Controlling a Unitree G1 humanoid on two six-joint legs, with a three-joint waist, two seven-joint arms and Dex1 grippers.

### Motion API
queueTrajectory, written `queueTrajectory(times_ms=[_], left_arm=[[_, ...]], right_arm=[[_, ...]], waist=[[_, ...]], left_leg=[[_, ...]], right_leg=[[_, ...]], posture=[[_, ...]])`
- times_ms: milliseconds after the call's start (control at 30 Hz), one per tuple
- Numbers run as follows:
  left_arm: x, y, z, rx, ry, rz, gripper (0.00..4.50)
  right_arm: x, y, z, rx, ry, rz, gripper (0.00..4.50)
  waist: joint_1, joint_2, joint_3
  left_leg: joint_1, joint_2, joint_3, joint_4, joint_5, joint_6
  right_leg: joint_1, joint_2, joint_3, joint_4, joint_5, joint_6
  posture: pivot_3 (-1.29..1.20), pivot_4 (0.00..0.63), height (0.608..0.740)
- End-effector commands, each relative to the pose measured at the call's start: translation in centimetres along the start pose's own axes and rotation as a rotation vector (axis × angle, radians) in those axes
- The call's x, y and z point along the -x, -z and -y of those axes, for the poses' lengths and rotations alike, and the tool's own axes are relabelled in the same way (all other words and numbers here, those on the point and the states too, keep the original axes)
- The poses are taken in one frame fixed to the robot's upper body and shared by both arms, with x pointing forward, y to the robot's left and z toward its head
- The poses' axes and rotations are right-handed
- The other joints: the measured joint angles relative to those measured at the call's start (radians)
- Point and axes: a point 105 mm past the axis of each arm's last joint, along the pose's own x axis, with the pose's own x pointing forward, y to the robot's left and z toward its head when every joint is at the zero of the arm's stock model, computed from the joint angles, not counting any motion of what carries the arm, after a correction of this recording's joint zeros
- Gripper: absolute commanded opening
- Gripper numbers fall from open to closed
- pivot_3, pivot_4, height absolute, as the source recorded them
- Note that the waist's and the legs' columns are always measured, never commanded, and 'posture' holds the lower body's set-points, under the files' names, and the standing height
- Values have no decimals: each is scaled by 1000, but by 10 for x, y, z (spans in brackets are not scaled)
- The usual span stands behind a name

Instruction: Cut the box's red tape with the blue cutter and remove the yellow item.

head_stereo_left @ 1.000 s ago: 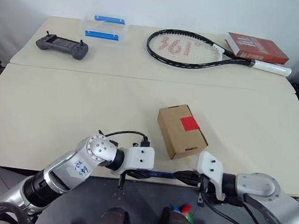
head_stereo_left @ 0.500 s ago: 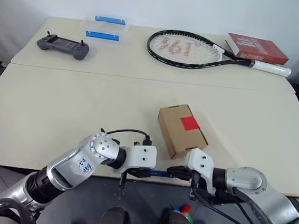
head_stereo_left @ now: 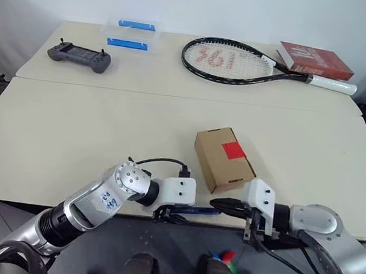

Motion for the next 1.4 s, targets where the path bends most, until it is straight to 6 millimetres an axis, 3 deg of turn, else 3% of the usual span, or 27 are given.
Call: queueTrajectory(times_ms=[33,433,533,733,1033,1233,1400], left_arm=[[2,10,-9,-1,-62,-13,2667],[13,38,1,10,-115,-60,2667],[9,42,-1,23,-165,-81,2093],[4,43,0,33,-174,-94,446],[2,39,-9,5,-186,-99,412],[1,35,-13,-15,-203,-100,412],[0,35,-11,-20,-199,-99,412]], right_arm=[[9,-13,-3,39,-1,52,0],[23,-12,-6,40,29,58,0],[22,-12,-7,43,28,62,0],[16,-13,-7,53,12,70,0],[-3,-11,-7,86,-50,49,0],[-12,6,-10,79,-79,-52,0],[-12,15,0,53,-30,-101,0]], waist=[[-2,0,0],[-30,0,0],[-29,0,0],[-23,0,0],[-24,1,0],[-26,1,0],[-27,1,0]], left_leg=[[0,0,0,0,0,0],[0,3,0,-1,-1,-2],[1,4,1,-1,-2,-3],[1,2,0,0,-1,-2],[3,2,0,0,-1,-2],[2,2,1,0,-2,-3],[2,2,1,0,-2,-2]], right_leg=[[0,0,0,0,0,0],[-2,1,-1,2,0,0],[-3,2,-1,2,0,0],[-2,0,1,0,0,0],[-2,-2,3,0,0,0],[-3,-2,2,1,0,0],[-3,-2,2,1,0,0]], posture=[[0,150,740],[0,150,740],[0,150,740],[0,150,740],[0,150,740],[0,150,740],[0,150,740]])
